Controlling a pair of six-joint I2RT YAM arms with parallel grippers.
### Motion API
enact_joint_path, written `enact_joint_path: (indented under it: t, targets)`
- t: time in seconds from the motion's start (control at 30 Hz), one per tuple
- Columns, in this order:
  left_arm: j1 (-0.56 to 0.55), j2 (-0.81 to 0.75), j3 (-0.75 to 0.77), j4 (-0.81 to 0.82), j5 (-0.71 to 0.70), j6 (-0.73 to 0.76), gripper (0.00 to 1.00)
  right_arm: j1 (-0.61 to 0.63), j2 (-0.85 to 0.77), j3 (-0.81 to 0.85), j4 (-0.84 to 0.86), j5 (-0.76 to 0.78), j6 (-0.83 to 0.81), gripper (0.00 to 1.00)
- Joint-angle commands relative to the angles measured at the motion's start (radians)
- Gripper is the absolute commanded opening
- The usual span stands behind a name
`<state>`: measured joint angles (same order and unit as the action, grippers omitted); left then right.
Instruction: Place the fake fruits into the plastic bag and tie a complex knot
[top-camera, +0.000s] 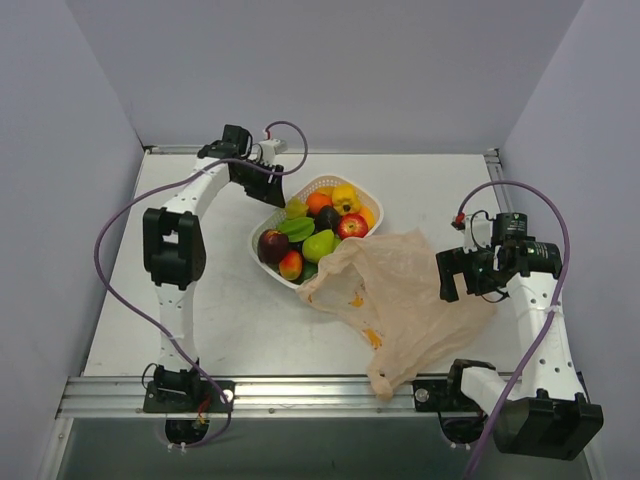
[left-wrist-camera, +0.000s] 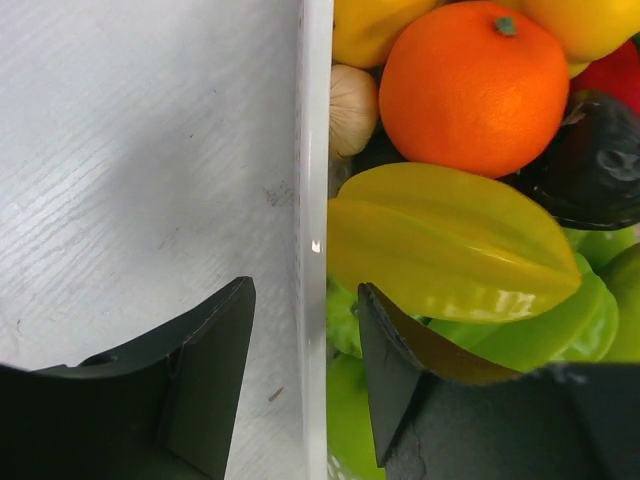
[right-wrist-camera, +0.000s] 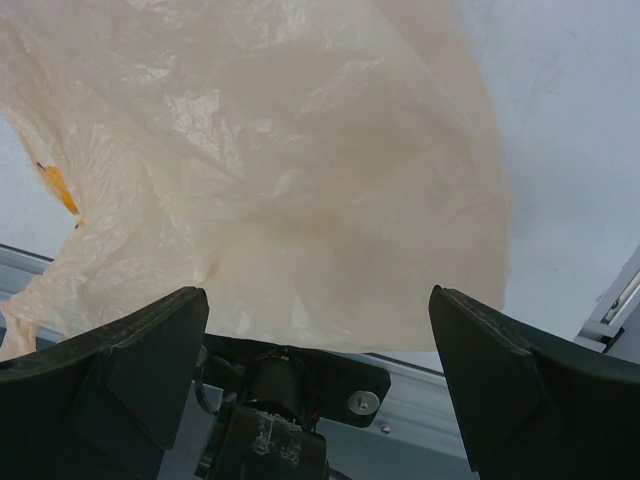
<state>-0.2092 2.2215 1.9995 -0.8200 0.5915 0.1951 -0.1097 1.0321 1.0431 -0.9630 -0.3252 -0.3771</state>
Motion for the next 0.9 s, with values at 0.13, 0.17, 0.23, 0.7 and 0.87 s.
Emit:
enact_joint_path:
  t: [0.13, 0.17, 0.23, 0.7, 0.87]
  targets:
    - [-0.025, 0.056, 0.008, -0.008, -0.102, 0.035, 0.45, 0.002, 0.005, -0.003, -0.045, 0.017, -0.022, 1.00]
    - [-0.024, 0.058, 0.010, -0.010, -0.107, 0.035, 0.42, 0.002, 0.003, -0.003, -0.045, 0.018, -0.022, 1.00]
    - [-0.022, 0.049, 0.002, -0.010, -0.136, 0.038, 0.32, 0.004, 0.005, 0.000, -0.045, 0.006, -0.022, 1.00]
    - [0.172, -0.271, -0.431, 0.076, -0.174, -0.082, 0.00, 0.183, 0.019, -0.008, 0.176, 0.026, 0.147, 0.83]
    - [0.260, -0.362, -0.587, 0.091, -0.182, -0.063, 0.00, 0.427, 0.006, -0.028, 0.253, 0.081, 0.187, 0.76]
